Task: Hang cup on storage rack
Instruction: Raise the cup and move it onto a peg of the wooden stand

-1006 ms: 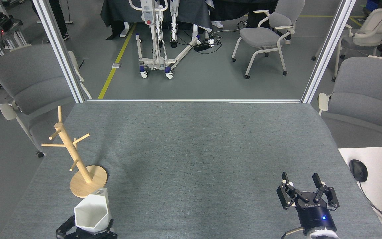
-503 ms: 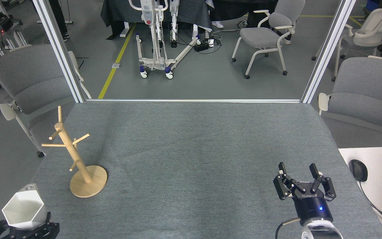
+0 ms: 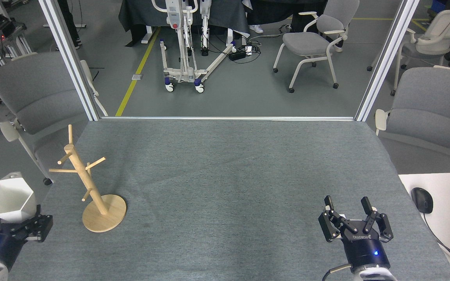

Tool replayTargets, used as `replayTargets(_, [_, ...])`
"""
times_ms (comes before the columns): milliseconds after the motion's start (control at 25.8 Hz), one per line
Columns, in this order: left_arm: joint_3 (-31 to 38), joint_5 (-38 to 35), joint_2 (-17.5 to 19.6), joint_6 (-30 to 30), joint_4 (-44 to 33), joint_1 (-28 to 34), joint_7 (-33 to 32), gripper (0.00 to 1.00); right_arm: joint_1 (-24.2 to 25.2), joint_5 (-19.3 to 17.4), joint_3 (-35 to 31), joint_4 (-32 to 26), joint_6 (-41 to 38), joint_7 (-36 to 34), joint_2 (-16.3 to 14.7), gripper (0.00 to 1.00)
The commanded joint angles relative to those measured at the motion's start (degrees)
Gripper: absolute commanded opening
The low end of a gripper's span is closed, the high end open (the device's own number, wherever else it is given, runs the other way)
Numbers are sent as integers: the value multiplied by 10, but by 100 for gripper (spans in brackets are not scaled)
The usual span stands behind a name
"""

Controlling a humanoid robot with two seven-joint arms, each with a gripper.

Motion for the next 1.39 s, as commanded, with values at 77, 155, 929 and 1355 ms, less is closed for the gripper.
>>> replayTargets(77, [-4, -42, 1, -7, 0, -10, -6, 0, -5, 0, -2, 8, 1, 0, -6, 99])
replayTargets(155, [-10, -56, 0, -7, 0, -21, -13, 0, -10, 0, -3, 9, 1, 1, -6, 99])
replayTargets(929, [-92, -116, 0, -16, -32, -36, -18, 0, -39, -3, 0, 37, 1, 3, -5, 99])
replayTargets(1355, [-111, -132, -7, -10, -22, -39, -32, 26, -44, -5, -2, 43, 1, 3, -6, 99])
